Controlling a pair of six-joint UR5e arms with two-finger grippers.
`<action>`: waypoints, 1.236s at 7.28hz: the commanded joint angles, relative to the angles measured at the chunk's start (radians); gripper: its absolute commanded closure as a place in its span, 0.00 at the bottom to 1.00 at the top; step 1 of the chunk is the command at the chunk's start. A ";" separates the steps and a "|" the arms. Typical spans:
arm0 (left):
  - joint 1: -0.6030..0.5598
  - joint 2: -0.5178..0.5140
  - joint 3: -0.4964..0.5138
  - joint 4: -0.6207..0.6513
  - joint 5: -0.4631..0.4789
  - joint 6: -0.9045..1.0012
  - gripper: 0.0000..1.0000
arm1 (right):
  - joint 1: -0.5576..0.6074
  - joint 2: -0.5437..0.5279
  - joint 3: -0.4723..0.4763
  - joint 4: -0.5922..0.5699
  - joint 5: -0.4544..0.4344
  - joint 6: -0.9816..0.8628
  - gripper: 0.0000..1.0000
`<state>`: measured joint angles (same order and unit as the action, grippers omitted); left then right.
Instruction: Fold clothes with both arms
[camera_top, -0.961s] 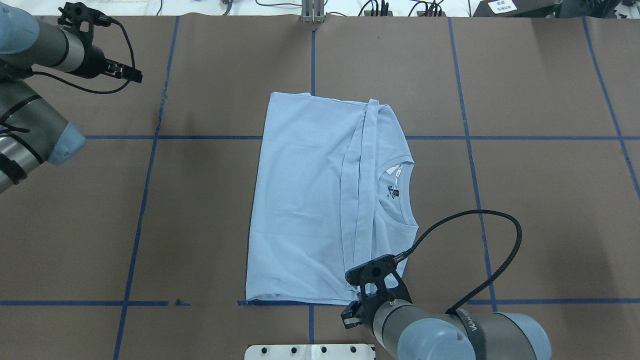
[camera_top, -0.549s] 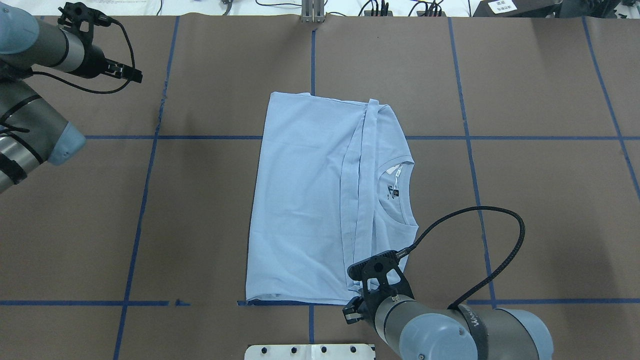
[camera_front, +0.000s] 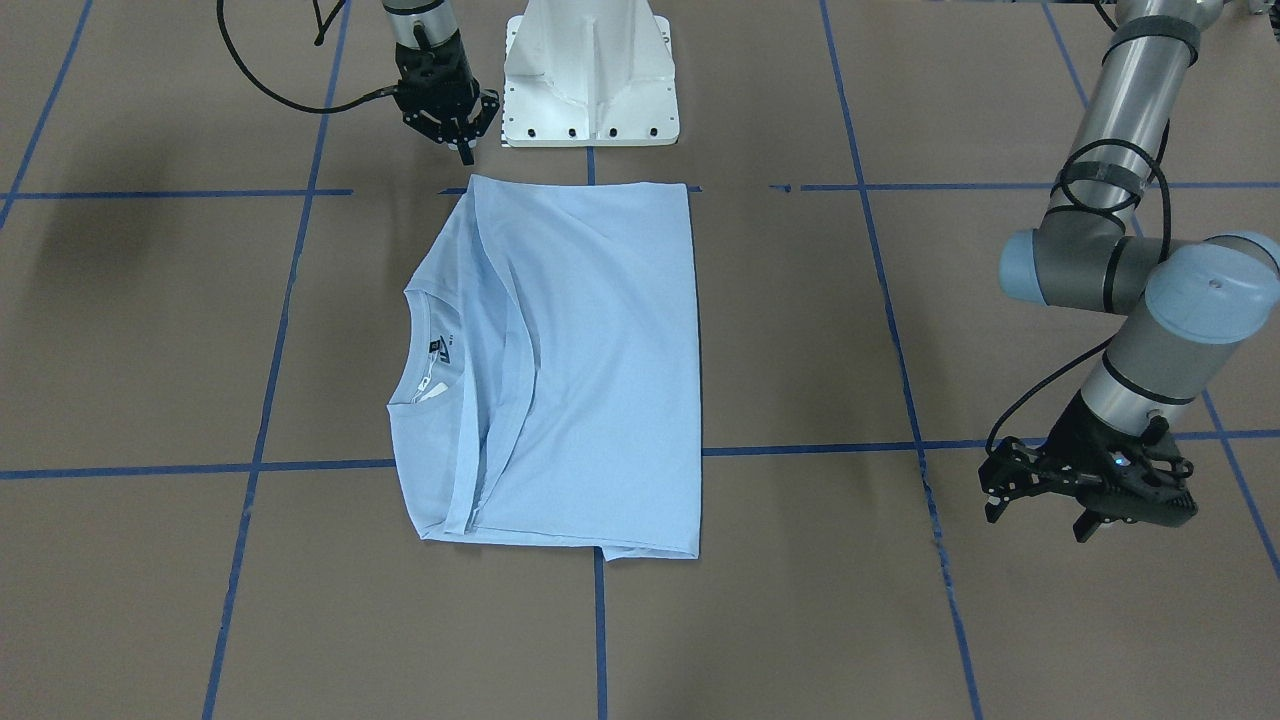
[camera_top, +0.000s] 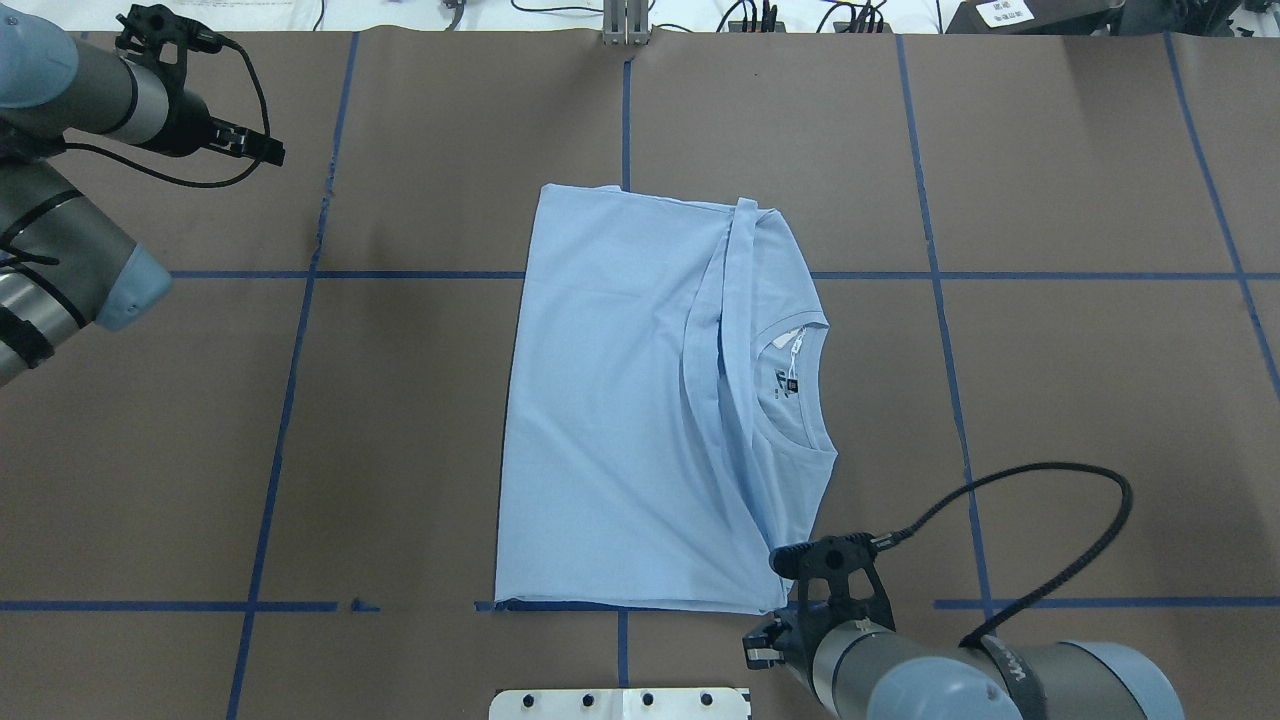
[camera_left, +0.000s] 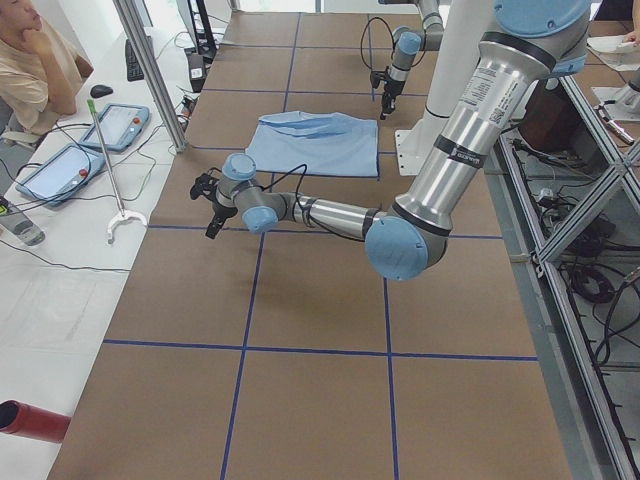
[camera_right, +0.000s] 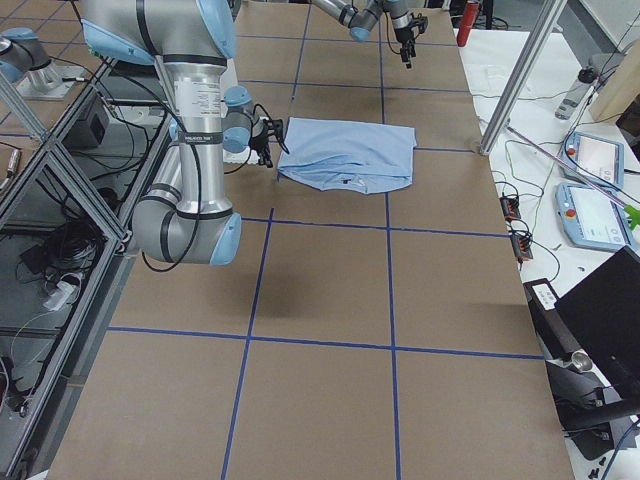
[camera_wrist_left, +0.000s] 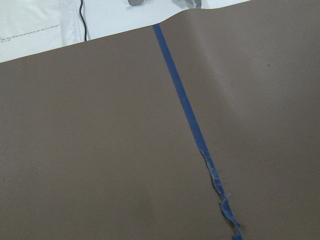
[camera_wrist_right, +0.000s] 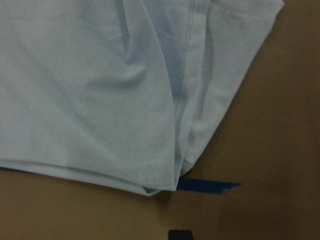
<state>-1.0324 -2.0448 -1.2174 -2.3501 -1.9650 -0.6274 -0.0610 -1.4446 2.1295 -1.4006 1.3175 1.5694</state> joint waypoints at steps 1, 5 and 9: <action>0.000 0.000 -0.001 0.000 0.000 0.000 0.00 | -0.086 -0.016 0.003 0.000 -0.093 0.199 0.83; 0.000 0.000 -0.002 0.000 0.000 0.000 0.00 | 0.095 0.106 -0.063 0.006 0.018 -0.117 0.00; 0.003 0.000 -0.002 0.000 0.000 0.000 0.00 | 0.321 0.250 -0.207 0.005 0.175 -0.351 0.26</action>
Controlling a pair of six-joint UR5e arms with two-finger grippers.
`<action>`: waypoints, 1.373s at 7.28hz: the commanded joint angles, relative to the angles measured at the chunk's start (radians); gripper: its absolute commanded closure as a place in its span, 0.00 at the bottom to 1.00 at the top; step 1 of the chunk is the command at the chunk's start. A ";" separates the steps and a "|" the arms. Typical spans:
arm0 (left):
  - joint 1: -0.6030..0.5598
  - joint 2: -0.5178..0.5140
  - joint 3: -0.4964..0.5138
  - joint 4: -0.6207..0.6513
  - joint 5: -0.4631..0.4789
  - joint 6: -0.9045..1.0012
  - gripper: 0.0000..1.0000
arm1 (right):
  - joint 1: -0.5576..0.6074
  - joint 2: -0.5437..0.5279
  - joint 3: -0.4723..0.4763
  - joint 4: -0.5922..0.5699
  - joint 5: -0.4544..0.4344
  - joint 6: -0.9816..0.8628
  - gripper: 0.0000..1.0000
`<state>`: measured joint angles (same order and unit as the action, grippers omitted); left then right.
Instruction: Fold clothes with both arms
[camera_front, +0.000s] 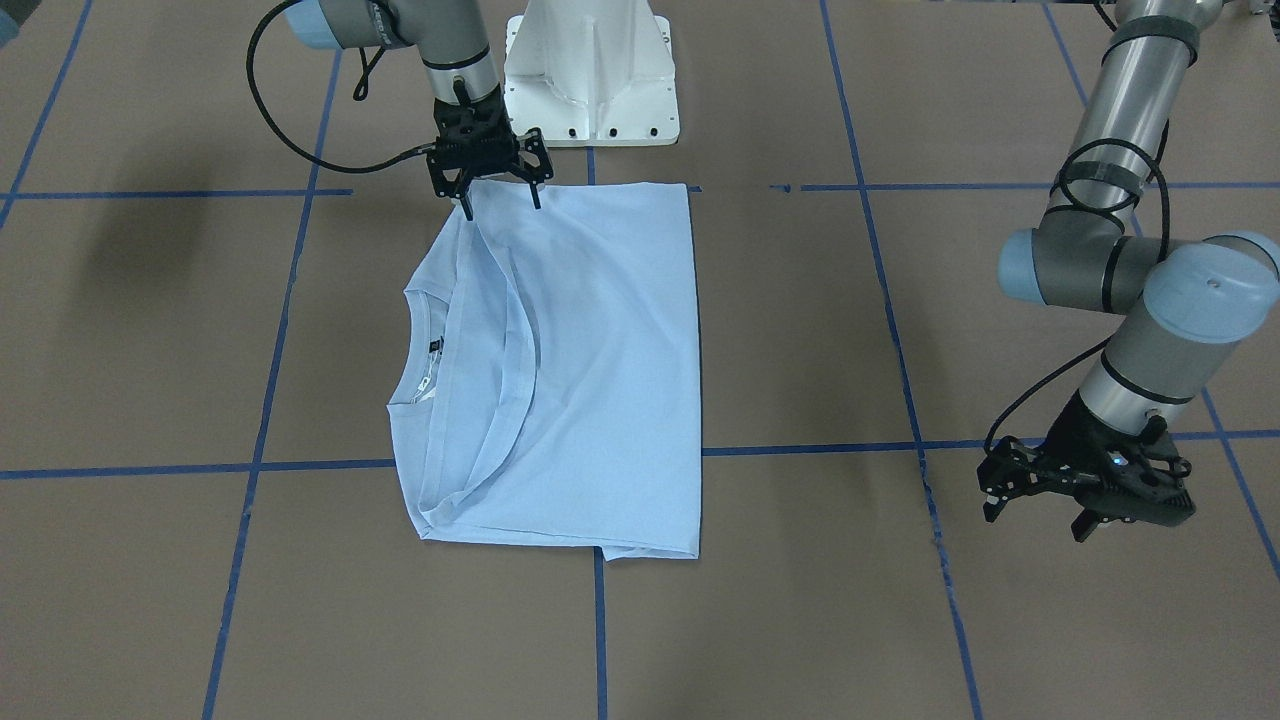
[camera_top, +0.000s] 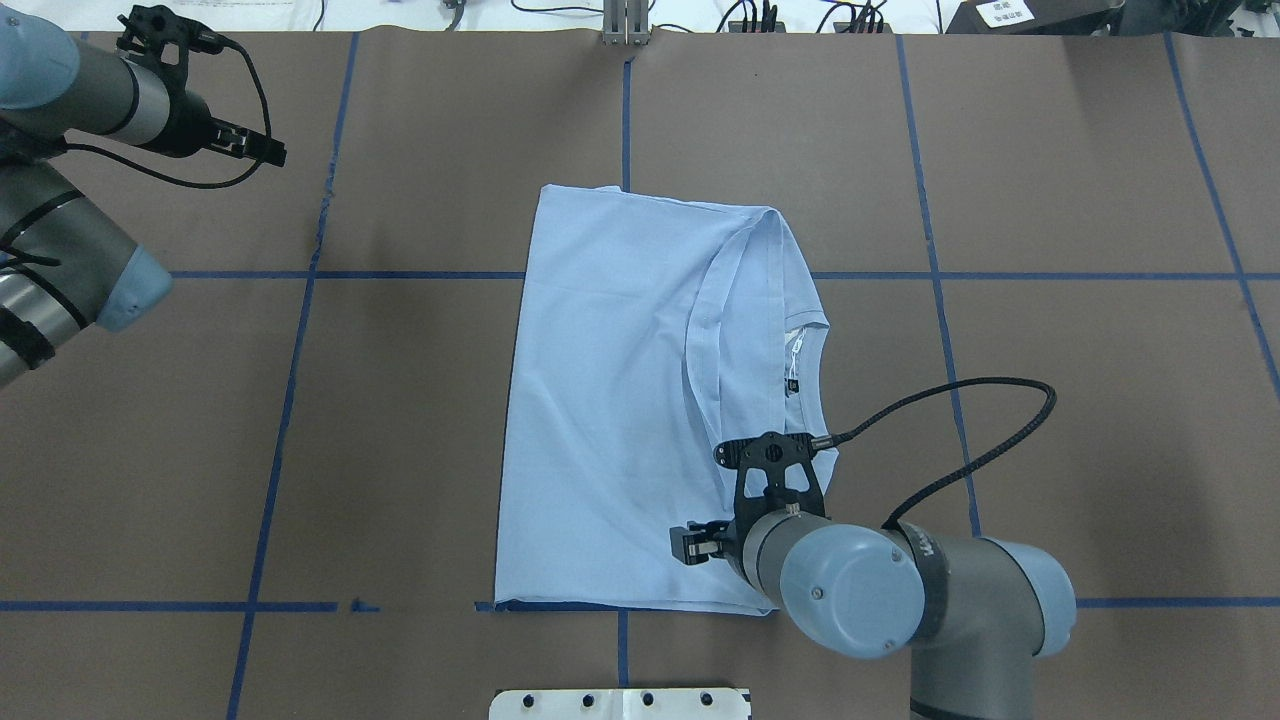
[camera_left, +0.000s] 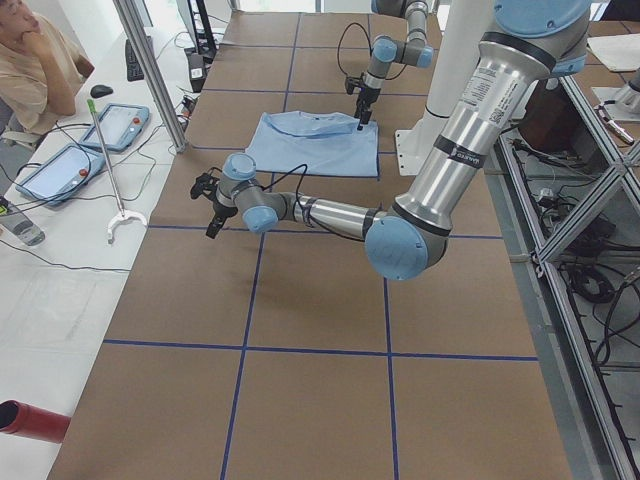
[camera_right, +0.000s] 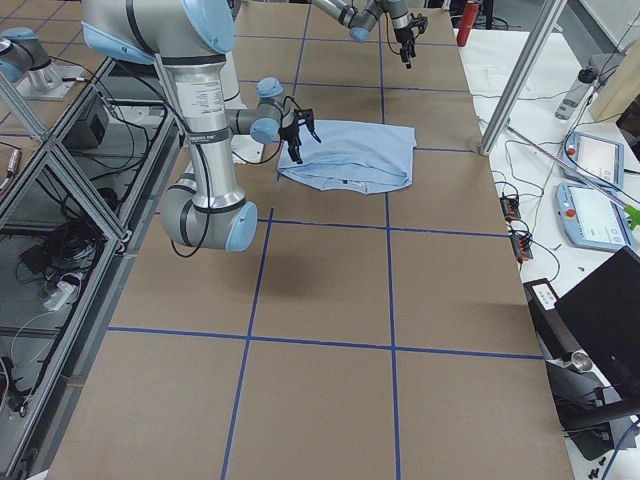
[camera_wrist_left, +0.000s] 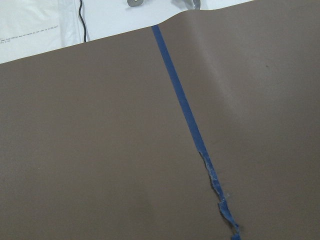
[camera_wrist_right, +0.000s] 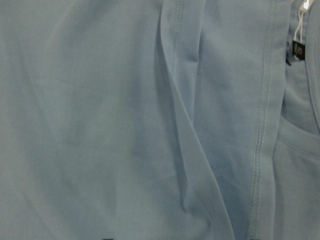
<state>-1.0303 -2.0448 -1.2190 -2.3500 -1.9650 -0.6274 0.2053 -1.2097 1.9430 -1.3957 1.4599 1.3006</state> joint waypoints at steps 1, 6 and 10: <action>0.003 0.000 -0.002 0.000 0.000 0.000 0.00 | 0.055 0.016 -0.033 0.001 0.034 -0.081 0.38; 0.004 -0.002 0.000 0.000 0.000 0.000 0.00 | 0.055 0.018 -0.047 0.004 0.054 -0.080 0.77; 0.004 0.000 -0.001 0.000 0.000 0.000 0.00 | 0.083 0.016 -0.029 -0.002 0.092 -0.072 1.00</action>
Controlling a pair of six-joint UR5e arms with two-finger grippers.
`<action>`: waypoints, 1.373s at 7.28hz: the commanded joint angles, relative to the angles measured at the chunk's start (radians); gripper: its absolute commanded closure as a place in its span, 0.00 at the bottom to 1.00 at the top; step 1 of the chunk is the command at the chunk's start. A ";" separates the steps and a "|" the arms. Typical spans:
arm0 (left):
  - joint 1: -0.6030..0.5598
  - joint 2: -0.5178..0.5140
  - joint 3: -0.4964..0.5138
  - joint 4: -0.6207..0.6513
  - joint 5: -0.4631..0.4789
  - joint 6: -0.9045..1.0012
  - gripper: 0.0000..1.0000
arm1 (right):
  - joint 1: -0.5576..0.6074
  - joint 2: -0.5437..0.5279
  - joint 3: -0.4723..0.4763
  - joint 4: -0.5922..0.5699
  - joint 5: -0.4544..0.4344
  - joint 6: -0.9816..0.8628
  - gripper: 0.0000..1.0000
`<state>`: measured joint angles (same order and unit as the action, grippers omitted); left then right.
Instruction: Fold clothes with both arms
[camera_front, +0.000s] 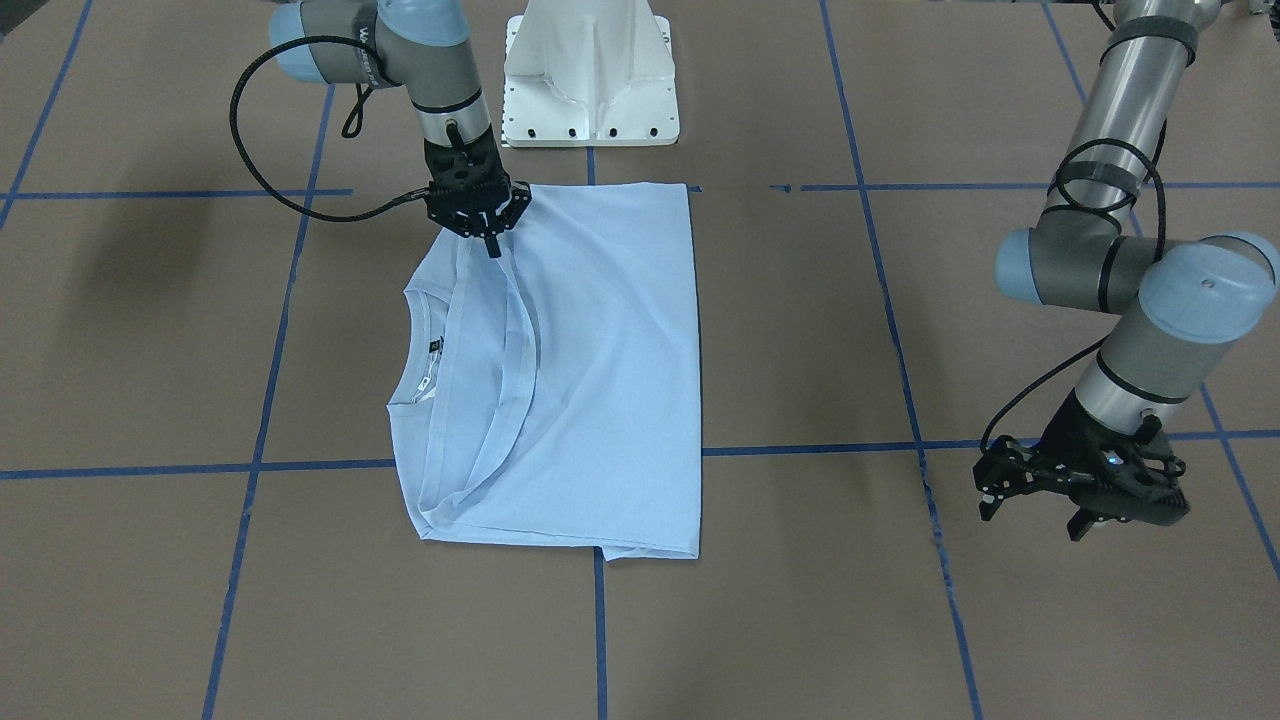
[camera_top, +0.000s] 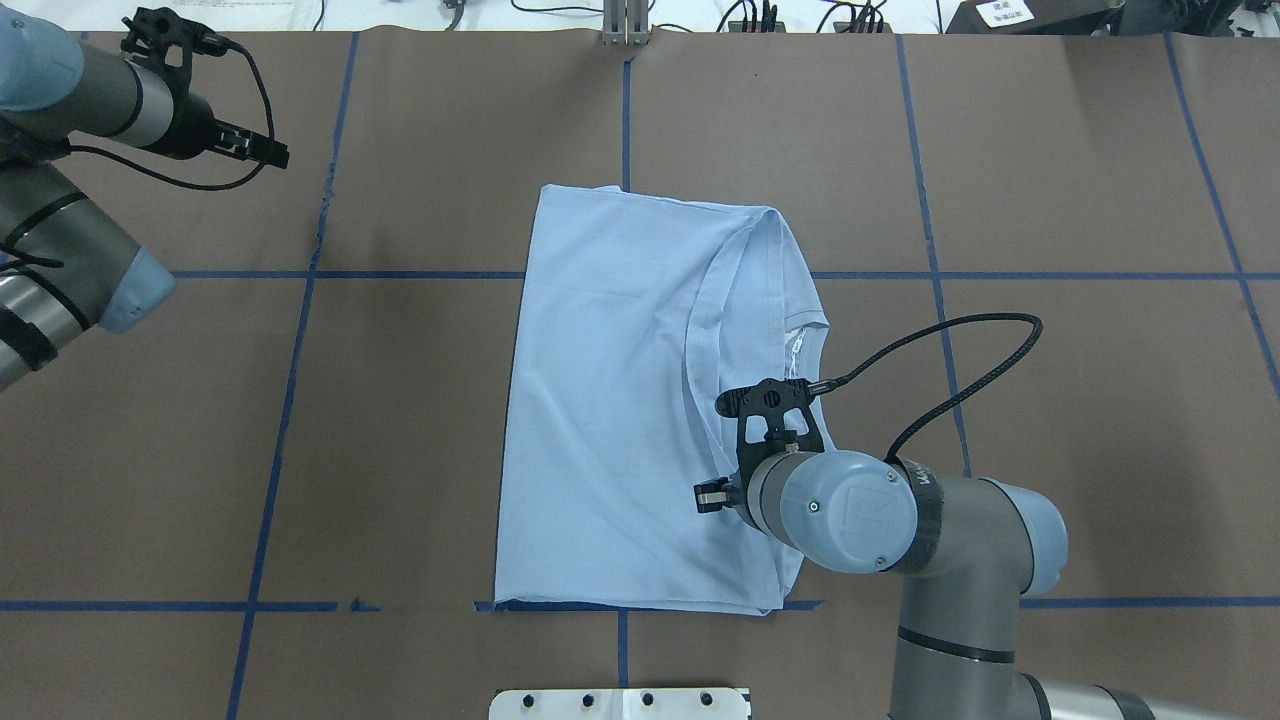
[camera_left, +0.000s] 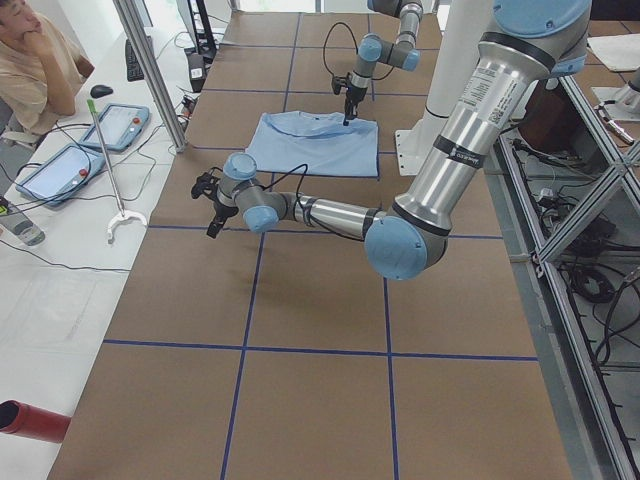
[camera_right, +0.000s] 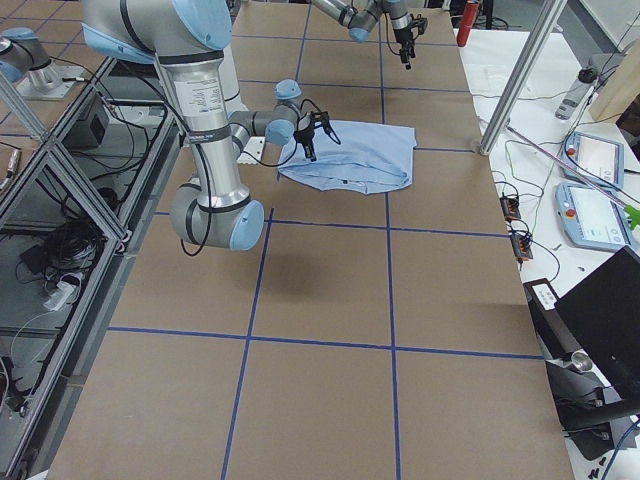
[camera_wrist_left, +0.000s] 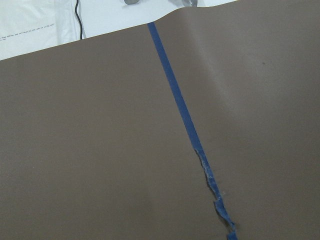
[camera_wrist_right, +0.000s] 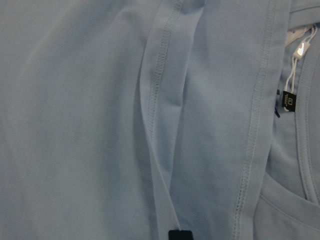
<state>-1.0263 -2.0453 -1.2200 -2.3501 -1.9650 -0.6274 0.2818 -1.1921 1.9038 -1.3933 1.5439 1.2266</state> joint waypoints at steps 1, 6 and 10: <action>0.000 0.001 -0.001 0.000 0.000 0.000 0.00 | 0.008 -0.047 0.053 -0.007 0.022 0.011 1.00; 0.000 0.001 -0.001 0.000 0.000 0.000 0.00 | -0.022 -0.159 0.101 -0.001 0.010 0.174 0.01; 0.002 0.025 -0.041 0.002 -0.098 -0.059 0.00 | 0.078 -0.071 0.101 0.010 0.089 0.152 0.00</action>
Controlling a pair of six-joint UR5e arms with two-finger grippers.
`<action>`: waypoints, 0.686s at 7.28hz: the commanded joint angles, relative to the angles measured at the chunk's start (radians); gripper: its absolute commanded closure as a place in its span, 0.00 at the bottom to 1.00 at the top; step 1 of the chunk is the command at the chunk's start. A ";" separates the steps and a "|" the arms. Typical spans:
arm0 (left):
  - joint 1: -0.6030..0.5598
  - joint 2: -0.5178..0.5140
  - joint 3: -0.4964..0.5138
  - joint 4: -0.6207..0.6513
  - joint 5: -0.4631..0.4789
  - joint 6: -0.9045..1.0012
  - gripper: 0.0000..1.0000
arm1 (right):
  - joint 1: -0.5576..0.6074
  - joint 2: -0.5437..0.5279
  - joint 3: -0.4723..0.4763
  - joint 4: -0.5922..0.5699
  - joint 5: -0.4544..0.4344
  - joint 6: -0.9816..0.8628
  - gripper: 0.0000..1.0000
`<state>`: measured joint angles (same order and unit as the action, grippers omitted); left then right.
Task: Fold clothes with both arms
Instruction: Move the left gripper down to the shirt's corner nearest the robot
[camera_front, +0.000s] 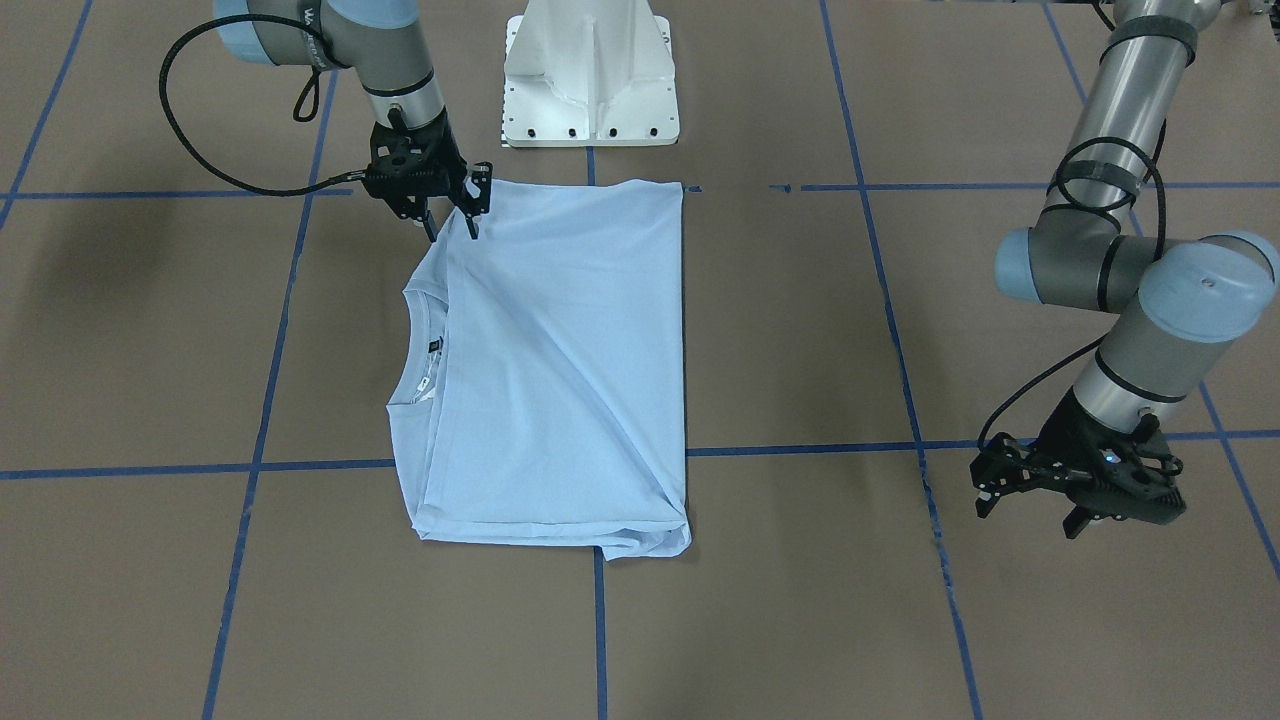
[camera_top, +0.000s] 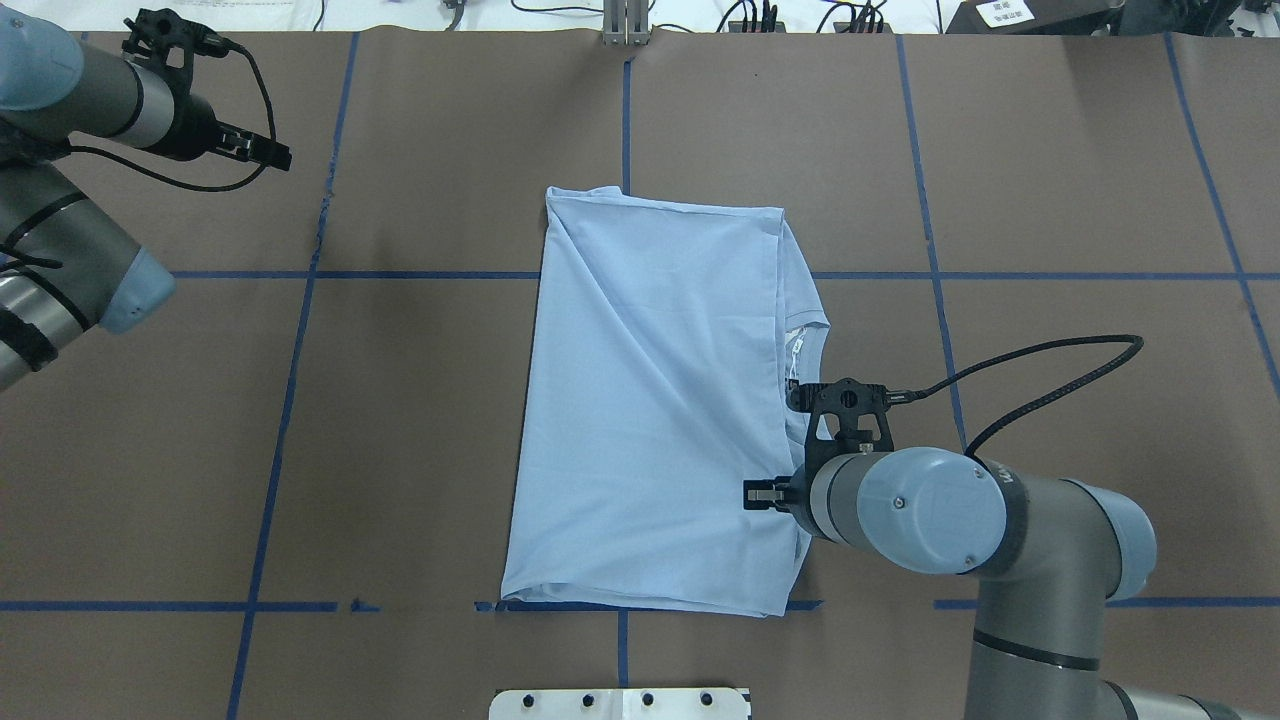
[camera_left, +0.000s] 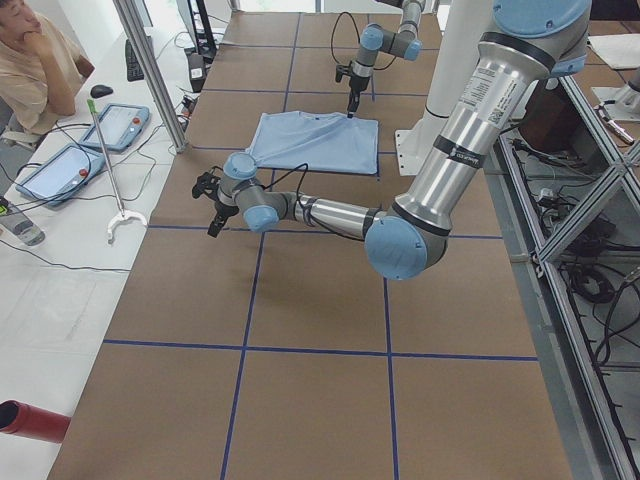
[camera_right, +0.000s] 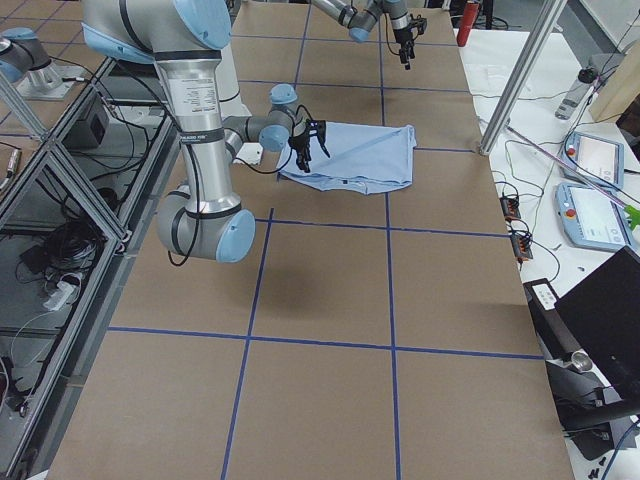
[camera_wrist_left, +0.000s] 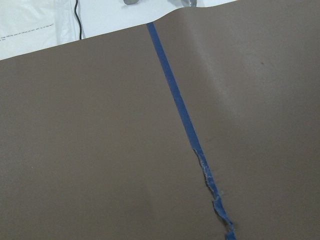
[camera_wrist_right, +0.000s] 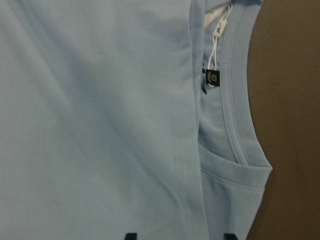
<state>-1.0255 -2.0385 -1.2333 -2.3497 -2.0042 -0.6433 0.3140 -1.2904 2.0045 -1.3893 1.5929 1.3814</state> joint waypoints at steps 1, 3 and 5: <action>0.008 0.049 -0.117 0.001 -0.089 -0.223 0.00 | 0.056 0.022 0.002 0.069 0.051 0.016 0.00; 0.186 0.217 -0.407 0.001 -0.065 -0.434 0.00 | 0.054 -0.012 0.002 0.195 0.050 0.128 0.00; 0.340 0.311 -0.605 -0.009 0.029 -0.635 0.00 | 0.054 -0.087 0.002 0.344 0.044 0.175 0.00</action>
<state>-0.7861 -1.7898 -1.7150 -2.3512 -2.0421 -1.1572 0.3678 -1.3353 2.0064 -1.1350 1.6400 1.5253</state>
